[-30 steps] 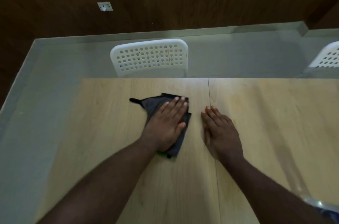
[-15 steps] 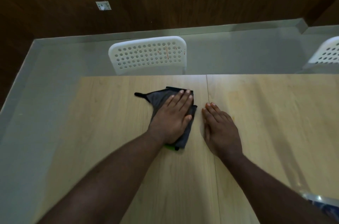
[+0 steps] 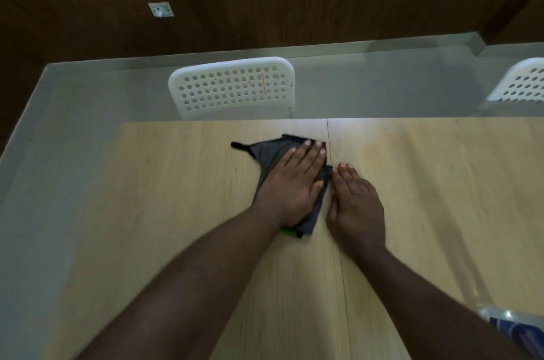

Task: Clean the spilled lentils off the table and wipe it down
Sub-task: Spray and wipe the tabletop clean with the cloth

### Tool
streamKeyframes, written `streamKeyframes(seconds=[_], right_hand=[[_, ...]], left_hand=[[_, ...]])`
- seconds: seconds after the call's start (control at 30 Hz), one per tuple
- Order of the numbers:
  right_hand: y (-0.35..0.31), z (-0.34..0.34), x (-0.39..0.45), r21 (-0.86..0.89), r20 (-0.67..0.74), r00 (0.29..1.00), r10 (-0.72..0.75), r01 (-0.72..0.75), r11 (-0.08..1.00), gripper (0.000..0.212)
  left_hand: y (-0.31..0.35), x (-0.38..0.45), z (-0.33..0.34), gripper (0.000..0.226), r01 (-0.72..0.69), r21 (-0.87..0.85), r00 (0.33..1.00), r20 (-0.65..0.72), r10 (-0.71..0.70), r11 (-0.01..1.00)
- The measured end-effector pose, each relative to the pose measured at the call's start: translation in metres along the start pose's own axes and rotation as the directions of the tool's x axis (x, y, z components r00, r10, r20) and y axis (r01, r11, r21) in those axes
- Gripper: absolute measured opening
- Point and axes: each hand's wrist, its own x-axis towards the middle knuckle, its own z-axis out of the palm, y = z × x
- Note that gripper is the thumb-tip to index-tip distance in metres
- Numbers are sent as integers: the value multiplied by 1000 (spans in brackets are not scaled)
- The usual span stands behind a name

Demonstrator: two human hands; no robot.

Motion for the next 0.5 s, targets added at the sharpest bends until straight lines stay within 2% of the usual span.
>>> streamKeyframes(seconds=[0.1,0.37,0.5], right_hand=[[-1,0,1,-19,-2,1000,-2,2,1000,62],[1,6,2,-37,-22,999,24,-25,999,62],[1,1,-2,4,-27,998,60,-60,998,62]], left_hand=[[-5,-14,0,67,2,-7,1000,11,-1,1000],[-16,80,-12,68,112,18,993,-31,-112,994],[8,27,0,67,39,-17,999,-25,-39,999]])
